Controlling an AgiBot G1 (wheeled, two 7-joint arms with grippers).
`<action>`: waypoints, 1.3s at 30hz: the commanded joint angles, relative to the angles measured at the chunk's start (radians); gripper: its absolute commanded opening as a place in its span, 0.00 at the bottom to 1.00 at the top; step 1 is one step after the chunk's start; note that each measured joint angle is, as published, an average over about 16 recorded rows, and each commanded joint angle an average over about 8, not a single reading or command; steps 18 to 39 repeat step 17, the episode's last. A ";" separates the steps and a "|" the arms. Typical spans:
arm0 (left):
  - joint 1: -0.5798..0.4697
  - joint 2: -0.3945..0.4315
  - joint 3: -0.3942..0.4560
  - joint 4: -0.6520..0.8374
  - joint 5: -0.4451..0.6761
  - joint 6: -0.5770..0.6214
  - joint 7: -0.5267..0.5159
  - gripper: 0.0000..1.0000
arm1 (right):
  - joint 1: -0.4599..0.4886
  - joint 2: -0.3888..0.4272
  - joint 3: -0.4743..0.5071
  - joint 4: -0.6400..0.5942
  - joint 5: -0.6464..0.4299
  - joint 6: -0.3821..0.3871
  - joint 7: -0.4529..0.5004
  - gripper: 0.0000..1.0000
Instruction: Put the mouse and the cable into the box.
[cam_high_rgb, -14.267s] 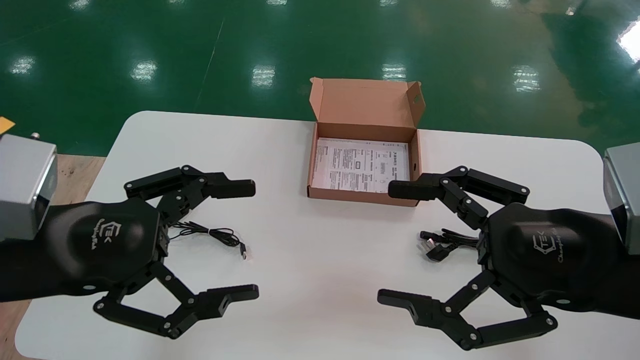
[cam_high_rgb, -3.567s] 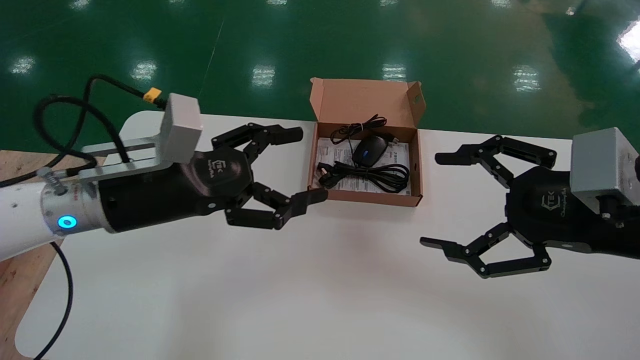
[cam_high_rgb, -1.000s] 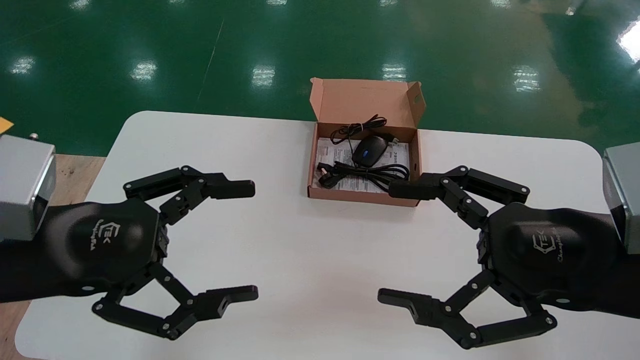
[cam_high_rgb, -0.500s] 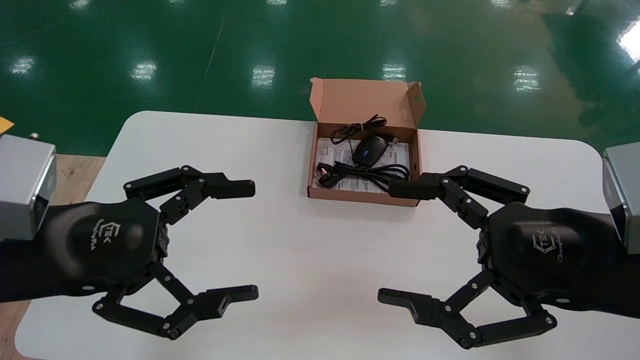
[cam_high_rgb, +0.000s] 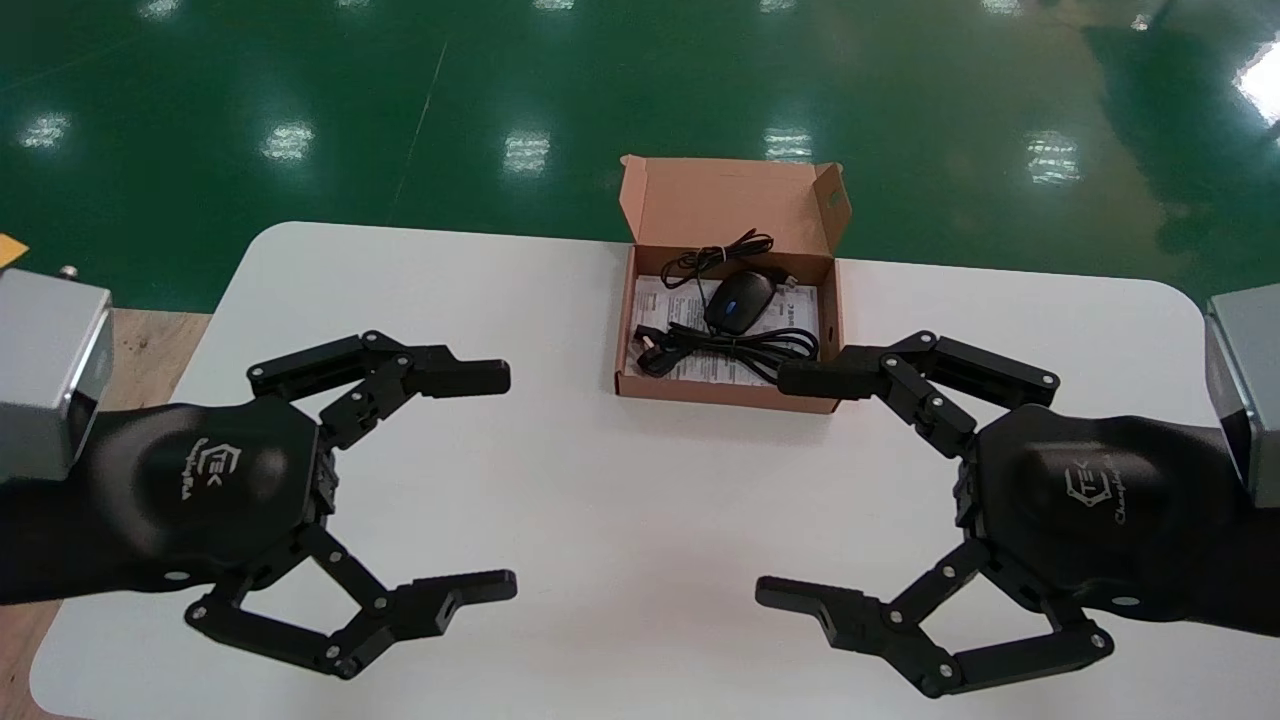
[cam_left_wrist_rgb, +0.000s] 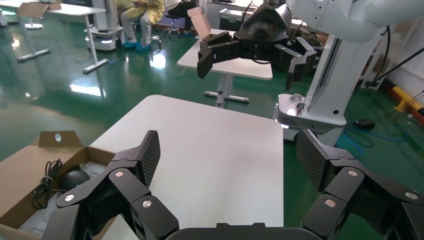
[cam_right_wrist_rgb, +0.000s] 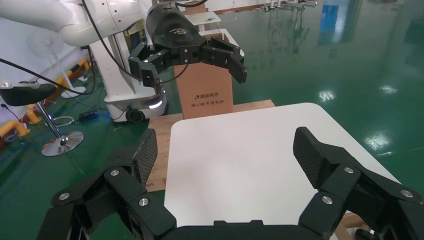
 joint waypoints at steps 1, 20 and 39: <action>0.000 0.000 0.000 0.000 0.000 0.000 0.000 1.00 | 0.000 0.000 0.000 0.000 0.000 0.000 0.000 1.00; 0.000 0.000 0.000 0.000 0.000 0.000 0.000 1.00 | 0.000 0.000 0.000 0.000 0.000 0.000 0.000 1.00; 0.000 0.000 0.000 0.000 0.000 0.000 0.000 1.00 | 0.000 0.000 0.000 0.000 0.000 0.000 0.000 1.00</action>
